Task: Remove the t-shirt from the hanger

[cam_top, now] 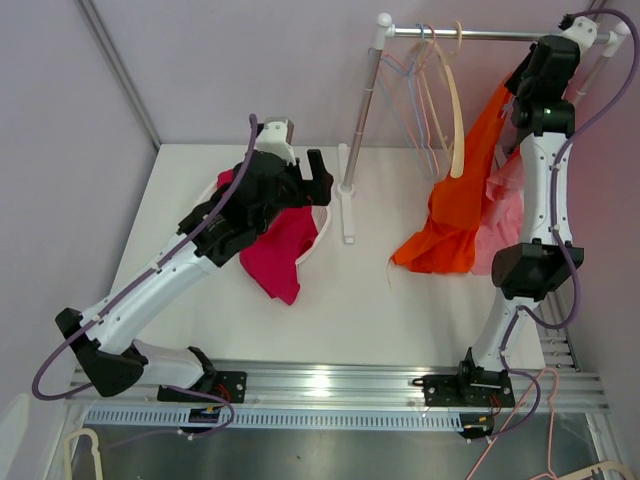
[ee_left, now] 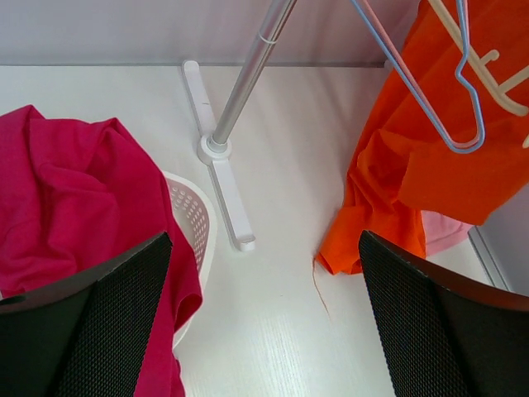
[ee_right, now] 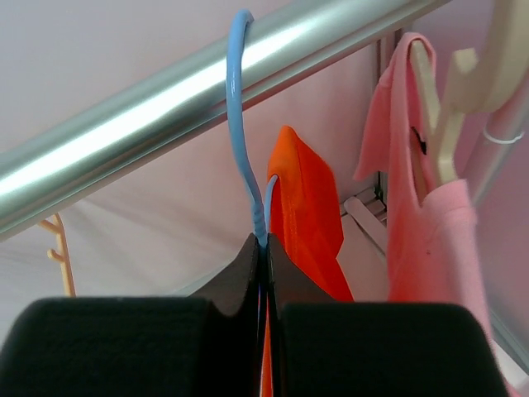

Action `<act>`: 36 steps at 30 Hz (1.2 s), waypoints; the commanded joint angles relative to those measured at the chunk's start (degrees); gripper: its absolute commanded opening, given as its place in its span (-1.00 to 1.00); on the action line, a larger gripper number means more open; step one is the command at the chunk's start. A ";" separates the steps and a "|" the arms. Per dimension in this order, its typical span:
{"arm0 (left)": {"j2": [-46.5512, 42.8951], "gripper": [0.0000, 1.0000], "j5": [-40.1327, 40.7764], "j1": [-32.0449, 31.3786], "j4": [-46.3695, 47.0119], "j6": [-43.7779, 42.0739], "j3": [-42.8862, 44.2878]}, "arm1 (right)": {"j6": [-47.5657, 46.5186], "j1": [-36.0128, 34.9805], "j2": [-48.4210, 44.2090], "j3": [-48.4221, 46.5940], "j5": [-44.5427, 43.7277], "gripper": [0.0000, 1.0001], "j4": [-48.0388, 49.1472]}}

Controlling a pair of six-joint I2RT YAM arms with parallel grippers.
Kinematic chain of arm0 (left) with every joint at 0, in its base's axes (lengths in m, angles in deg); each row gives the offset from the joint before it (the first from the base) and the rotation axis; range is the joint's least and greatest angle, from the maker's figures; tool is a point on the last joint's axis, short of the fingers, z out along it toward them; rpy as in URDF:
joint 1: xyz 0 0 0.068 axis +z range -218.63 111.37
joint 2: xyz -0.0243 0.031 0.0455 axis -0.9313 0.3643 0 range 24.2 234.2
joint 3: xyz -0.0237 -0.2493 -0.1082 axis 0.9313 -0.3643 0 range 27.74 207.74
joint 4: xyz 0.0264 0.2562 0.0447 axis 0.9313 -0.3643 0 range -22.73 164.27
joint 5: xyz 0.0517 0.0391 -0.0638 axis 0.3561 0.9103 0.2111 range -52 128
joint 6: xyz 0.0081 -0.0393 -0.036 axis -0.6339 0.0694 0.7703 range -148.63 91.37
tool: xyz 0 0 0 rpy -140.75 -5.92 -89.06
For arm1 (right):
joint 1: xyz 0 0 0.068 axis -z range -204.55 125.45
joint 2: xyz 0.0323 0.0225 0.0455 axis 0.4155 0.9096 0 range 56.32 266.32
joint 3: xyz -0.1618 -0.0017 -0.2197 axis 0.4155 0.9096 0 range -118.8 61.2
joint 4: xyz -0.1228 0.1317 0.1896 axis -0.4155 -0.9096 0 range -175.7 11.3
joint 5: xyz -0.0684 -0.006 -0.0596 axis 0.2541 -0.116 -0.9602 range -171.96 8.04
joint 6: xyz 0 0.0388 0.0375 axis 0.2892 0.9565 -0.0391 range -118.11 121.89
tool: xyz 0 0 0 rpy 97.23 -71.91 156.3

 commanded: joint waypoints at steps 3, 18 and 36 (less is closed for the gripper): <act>-0.38 0.99 1.84 -1.77 1.84 -2.14 -0.19 | 1.98 2.15 -0.55 -2.21 3.52 -1.00 2.87; -2.58 0.99 5.18 -10.29 9.04 -11.10 -1.68 | 0.93 2.06 -13.81 -0.37 10.30 -1.00 2.87; -3.28 0.99 -3.32 -29.61 37.37 -25.77 -15.28 | 10.15 -10.75 -40.35 33.54 -0.24 -1.00 -6.09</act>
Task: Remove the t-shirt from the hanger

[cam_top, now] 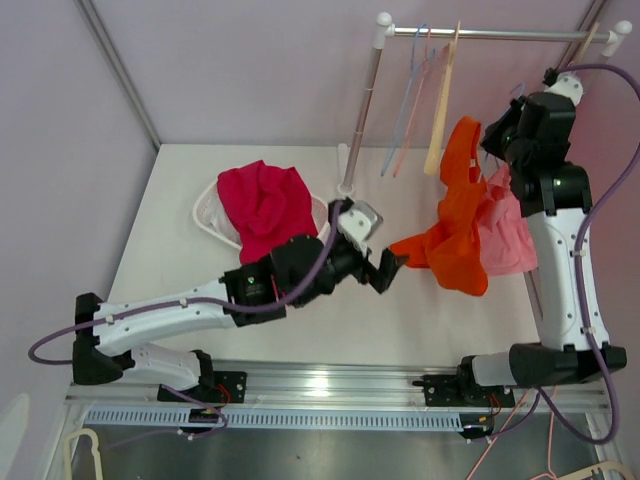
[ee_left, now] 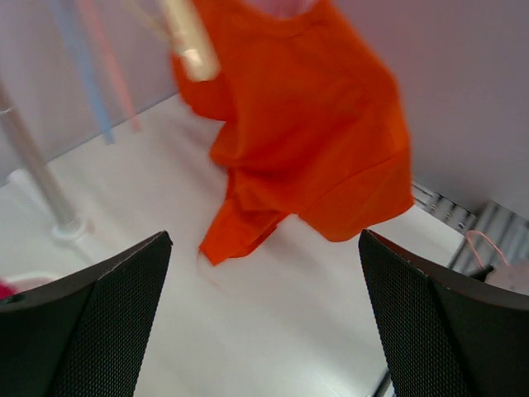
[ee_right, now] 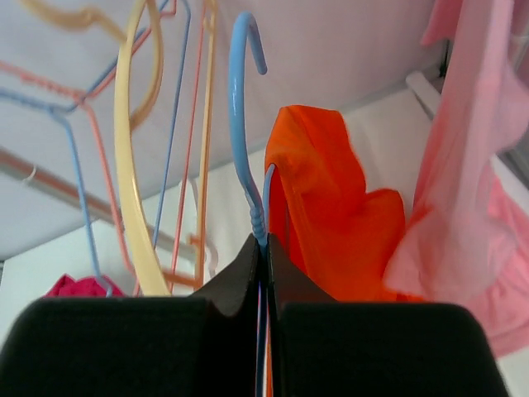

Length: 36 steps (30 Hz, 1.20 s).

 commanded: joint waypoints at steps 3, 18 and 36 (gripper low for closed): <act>-0.48 0.99 -9.24 -6.38 27.18 -10.30 -13.85 | 5.64 -8.28 -11.09 3.53 -11.68 -1.00 -1.62; 18.50 0.99 0.25 -12.98 50.24 -11.72 -11.41 | 8.28 -11.56 -16.19 3.18 -13.01 -1.00 -9.18; 8.48 -0.99 -6.63 -31.32 52.45 -23.47 -26.07 | 6.35 -11.47 1.28 -12.72 -8.62 -1.00 -27.27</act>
